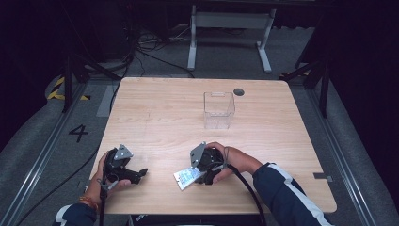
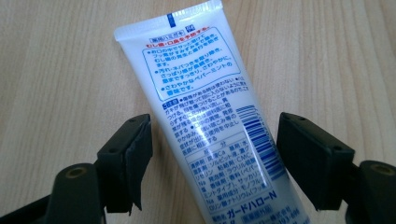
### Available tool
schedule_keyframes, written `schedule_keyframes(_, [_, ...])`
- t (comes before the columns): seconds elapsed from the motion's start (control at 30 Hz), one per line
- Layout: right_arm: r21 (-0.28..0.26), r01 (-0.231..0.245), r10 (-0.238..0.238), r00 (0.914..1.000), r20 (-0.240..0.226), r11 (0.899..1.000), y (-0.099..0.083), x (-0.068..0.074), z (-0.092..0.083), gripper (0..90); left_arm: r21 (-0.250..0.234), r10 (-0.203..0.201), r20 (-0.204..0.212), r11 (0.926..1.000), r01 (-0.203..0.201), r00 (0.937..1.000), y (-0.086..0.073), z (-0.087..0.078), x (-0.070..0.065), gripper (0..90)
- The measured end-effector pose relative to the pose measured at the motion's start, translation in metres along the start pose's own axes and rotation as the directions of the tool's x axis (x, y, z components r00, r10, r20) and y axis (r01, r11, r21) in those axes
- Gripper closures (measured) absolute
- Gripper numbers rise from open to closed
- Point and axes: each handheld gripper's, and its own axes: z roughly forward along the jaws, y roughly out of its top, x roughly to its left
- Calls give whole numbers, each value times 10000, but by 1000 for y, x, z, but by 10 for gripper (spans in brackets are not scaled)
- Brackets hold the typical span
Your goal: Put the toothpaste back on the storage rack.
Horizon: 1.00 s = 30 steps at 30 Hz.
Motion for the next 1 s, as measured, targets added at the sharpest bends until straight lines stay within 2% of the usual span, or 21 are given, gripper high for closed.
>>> schedule_keyframes(0.2, [5, -23, 24, 9998, -202, 10000, 4, -2, 3, 327, 11, 12, -2, 10000, -12, 10000, 0, 0, 0, 6])
schedule_keyframes(0.3, [66, -237, 238, 9994, -248, 9997, 5, -5, 2, 436, 21, 6, 7, 10000, -6, 10000, 0, 0, 0, 6])
schedule_keyframes(0.5, [290, -530, 540, 9980, -340, 9982, 7, -6, 2, 445, 18, 18, 13, 10000, -18, 10000, 0, 0, 0, 6])
schedule_keyframes(0.73, [777, -609, 654, 9962, -574, 9951, 20, -7, 10, 316, 27, 30, 23, 10000, -30, 10000, 0, 0, 0, 5])
schedule_keyframes(0.8, [750, -497, 544, 9966, -619, 9959, 23, -7, 11, 331, 35, 48, 31, 10000, -49, 10000, 0, 0, 1, 5])
schedule_keyframes(0.9, [609, -782, 819, 9948, -600, 9951, 27, -9, 12, 392, 26, 45, 32, 10000, -45, 10000, 0, 0, 1, 5])
schedule_keyframes(1.0, [718, -765, 808, 9950, -590, 9945, 29, -9, 12, 401, 32, 51, 29, 10000, -51, 10000, 0, 0, 1, 5])
